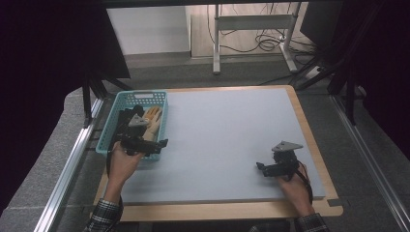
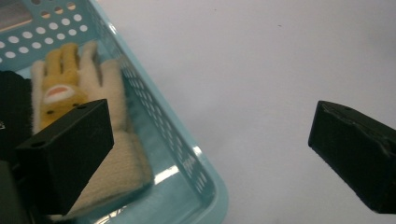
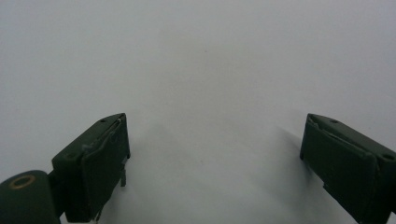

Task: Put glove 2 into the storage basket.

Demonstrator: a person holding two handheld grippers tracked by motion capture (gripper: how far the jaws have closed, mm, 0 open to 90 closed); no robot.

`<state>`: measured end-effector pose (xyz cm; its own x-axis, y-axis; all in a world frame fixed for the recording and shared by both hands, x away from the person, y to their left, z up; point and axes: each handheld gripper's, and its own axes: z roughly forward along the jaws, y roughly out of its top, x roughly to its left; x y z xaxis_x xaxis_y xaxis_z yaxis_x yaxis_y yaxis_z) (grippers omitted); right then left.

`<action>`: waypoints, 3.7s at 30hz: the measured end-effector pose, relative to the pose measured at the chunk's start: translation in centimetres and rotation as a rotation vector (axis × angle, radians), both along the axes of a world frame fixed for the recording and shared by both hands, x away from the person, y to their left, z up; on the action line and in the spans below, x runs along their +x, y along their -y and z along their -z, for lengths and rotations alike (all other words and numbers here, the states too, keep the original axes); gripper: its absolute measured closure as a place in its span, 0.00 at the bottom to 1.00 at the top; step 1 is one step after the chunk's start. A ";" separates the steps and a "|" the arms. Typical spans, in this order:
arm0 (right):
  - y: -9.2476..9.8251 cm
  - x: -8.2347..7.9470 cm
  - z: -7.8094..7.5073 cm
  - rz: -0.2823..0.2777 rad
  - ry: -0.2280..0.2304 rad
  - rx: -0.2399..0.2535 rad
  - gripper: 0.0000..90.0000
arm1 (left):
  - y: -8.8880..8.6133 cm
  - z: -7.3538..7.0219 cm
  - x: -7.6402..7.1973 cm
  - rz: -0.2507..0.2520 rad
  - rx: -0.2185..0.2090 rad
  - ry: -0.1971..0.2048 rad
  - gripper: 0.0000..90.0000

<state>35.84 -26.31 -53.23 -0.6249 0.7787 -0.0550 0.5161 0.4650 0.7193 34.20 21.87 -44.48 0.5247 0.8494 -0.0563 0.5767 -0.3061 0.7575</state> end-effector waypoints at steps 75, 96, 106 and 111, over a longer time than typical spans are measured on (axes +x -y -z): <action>0.0 0.0 0.0 0.000 0.000 0.000 0.09 | 12.8 6.1 -2.7 0.289 -0.047 -0.005 0.00; 0.0 0.0 0.0 0.000 0.000 0.000 0.09 | 13.4 10.0 -3.0 0.278 0.025 -0.056 0.00; 0.0 0.0 0.0 0.000 0.000 0.000 0.09 | 13.9 10.1 -3.0 0.271 0.076 -0.064 0.00; 0.0 0.0 0.0 0.000 0.000 0.000 0.09 | 14.0 10.2 -3.0 0.271 0.081 -0.062 0.00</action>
<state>35.85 -26.29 -53.23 -0.6250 0.7787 -0.0546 0.5163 0.4649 0.7192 31.16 7.91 -54.63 0.7308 0.6819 -0.0326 0.5100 -0.5136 0.6900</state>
